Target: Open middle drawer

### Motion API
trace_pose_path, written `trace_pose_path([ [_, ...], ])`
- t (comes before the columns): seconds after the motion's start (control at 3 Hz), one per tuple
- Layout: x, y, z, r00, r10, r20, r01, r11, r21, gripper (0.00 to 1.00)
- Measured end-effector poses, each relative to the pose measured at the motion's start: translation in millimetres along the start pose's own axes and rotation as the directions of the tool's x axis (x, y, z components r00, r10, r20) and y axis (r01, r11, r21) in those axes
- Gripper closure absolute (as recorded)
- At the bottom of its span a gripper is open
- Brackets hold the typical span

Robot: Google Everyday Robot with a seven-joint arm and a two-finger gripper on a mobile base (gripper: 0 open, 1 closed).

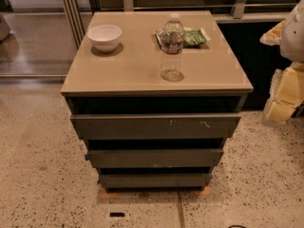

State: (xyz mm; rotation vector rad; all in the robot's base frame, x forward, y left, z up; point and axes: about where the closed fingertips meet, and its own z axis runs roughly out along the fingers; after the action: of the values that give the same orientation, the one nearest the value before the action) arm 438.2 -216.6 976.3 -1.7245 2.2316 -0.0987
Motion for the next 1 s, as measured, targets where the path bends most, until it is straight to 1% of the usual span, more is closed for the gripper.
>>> trace_pose_path([
  [0.33,-0.4,-0.1,0.5,1.0,0.001,0.003,-0.001,1.0,0.005,0.0],
  [0.67,2.8,14.8,54.0,1.0,0.006,0.0,-0.006,0.9999,-0.009,0.0],
  [1.0,6.6,36.4,138.1,1.0,-0.001,0.013,0.001,0.998,-0.063,0.0],
])
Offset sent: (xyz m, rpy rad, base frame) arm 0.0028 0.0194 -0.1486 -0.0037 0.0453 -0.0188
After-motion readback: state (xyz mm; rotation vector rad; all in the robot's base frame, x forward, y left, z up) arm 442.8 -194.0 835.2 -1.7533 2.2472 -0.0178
